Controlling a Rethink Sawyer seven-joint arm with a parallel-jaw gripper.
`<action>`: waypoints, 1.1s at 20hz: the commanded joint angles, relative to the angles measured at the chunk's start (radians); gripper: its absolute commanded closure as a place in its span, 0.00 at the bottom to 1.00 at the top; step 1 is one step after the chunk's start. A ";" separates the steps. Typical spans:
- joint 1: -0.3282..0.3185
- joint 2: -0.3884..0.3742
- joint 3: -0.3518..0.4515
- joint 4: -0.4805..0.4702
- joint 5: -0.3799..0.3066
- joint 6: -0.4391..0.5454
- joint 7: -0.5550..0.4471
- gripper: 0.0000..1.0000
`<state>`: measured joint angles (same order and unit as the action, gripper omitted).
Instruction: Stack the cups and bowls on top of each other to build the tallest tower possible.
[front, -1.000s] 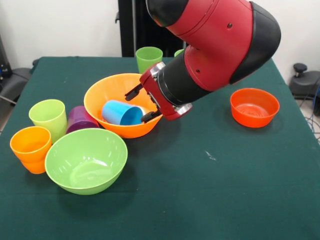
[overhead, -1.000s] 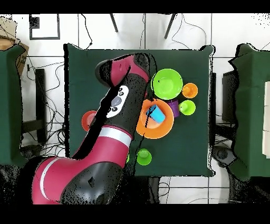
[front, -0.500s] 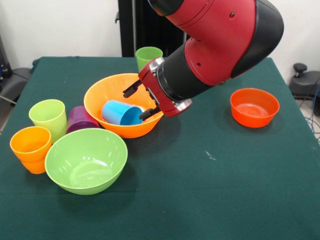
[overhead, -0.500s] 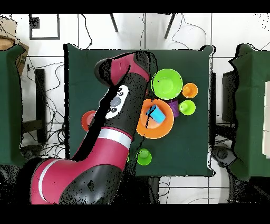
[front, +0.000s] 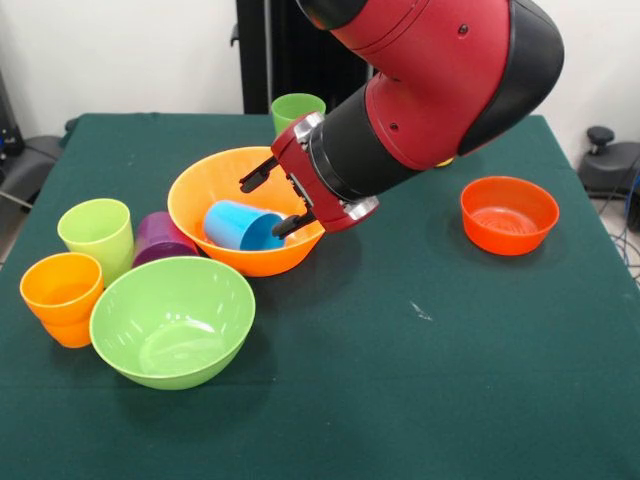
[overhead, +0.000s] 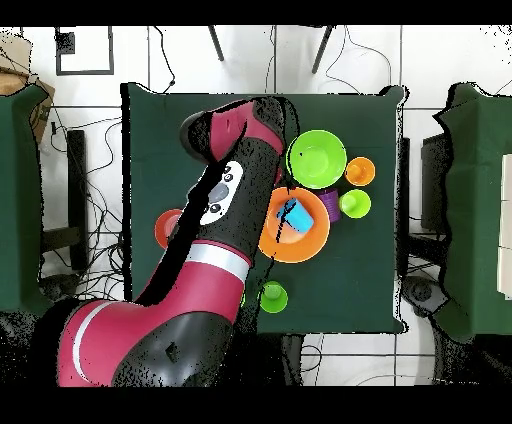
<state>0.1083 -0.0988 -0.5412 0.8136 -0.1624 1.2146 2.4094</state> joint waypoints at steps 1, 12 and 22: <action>0.002 0.013 0.083 0.042 -0.062 0.001 -0.125 0.00; 0.004 0.031 0.071 0.028 -0.068 0.033 -0.123 0.00; 0.005 0.041 0.065 0.037 -0.067 0.045 -0.118 0.00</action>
<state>0.1087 -0.0883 -0.5462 0.8137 -0.1624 1.2146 2.4094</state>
